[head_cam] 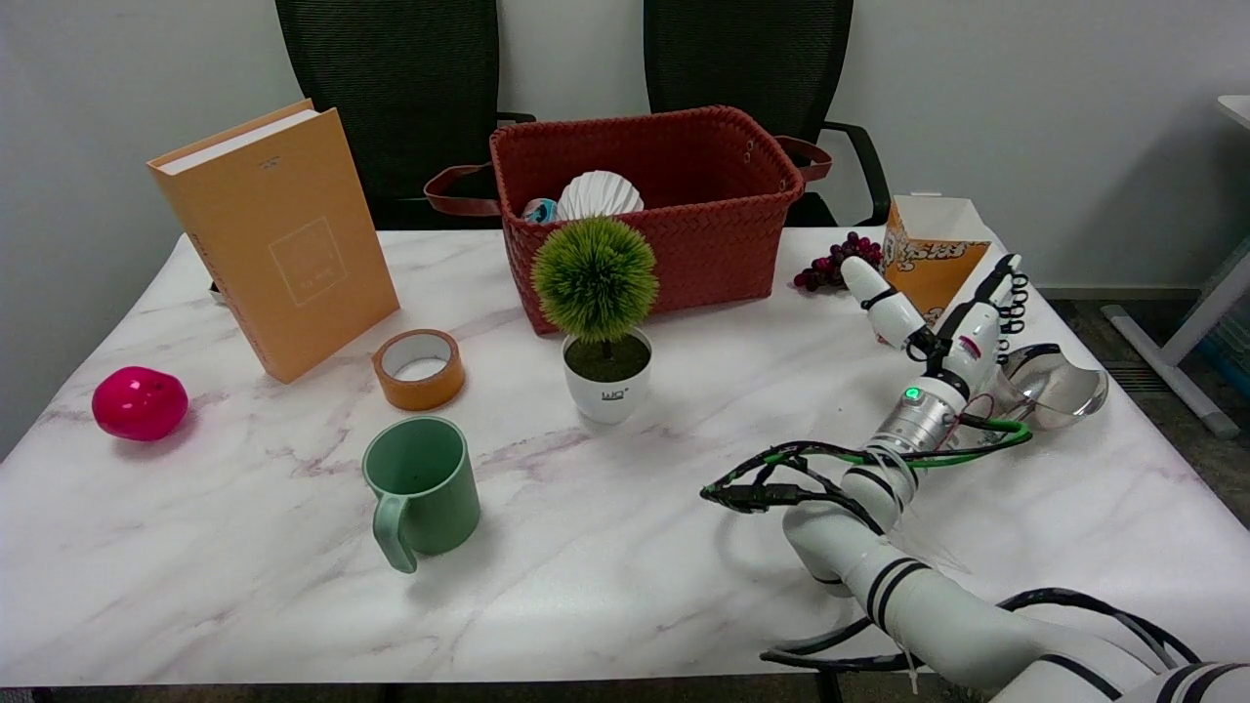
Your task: Pick up the popcorn box.
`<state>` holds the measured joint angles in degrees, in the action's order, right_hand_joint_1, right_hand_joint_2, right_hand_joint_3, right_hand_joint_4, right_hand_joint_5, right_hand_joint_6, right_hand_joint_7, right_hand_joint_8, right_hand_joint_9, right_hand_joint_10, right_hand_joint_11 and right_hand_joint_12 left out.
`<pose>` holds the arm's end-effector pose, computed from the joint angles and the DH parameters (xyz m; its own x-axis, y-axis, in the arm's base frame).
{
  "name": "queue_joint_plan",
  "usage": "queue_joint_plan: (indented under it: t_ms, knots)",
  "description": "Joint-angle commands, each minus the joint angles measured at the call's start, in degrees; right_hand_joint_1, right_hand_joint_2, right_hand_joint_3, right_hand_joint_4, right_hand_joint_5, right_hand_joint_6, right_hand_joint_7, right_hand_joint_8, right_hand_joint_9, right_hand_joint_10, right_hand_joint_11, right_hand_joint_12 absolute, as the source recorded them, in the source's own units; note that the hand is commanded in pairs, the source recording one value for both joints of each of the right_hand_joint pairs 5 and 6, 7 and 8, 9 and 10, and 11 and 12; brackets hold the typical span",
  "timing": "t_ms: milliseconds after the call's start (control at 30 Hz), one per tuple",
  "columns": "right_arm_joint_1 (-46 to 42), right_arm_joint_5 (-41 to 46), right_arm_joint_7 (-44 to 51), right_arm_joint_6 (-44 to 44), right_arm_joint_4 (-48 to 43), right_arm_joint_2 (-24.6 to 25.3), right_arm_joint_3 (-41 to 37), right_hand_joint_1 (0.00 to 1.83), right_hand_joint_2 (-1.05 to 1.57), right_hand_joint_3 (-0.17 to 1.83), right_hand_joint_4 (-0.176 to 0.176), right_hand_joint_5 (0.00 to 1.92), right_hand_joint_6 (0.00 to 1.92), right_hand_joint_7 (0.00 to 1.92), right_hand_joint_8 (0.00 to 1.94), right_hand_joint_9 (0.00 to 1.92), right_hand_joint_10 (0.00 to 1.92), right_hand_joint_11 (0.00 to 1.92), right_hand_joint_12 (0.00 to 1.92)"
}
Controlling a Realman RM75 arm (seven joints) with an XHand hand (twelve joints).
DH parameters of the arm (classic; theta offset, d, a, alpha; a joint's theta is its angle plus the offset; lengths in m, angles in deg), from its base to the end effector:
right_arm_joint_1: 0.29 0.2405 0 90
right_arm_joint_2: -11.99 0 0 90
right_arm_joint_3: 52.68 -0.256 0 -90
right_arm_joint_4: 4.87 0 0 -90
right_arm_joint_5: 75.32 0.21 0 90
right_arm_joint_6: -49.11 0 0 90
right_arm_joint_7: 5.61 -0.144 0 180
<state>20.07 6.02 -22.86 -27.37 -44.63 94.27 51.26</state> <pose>-0.3179 -0.3317 0.3903 0.3198 0.8718 0.3710 -0.9264 0.2056 0.3153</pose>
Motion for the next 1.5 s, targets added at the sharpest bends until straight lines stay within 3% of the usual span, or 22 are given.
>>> queue_joint_plan:
  t_ms: [33, 600, 1233, 1500]
  knots:
    - [6.5, 1.5, -1.1, 3.2, 5.4, 0.6, 0.1, 0.69, 0.35, -0.14, 0.000, 0.00, 0.00, 0.00, 0.00, 0.00, 0.00, 0.00, 0.00]
    - [7.4, 2.0, -2.9, 4.4, 6.8, 0.7, -0.4, 0.68, 0.38, -0.17, 0.000, 0.00, 0.00, 0.00, 0.00, 0.00, 0.00, 0.00, 0.00]
    - [5.6, 4.8, -3.5, -2.7, 6.3, 0.3, -0.6, 0.68, 0.41, -0.17, 0.000, 0.00, 0.00, 0.00, 0.00, 0.00, 0.00, 0.00, 0.00]
    - [6.6, 5.5, -3.5, -1.1, 6.8, 0.0, -0.6, 0.69, 0.41, -0.17, 0.000, 0.00, 0.00, 0.00, 0.00, 0.00, 0.00, 0.00, 0.00]
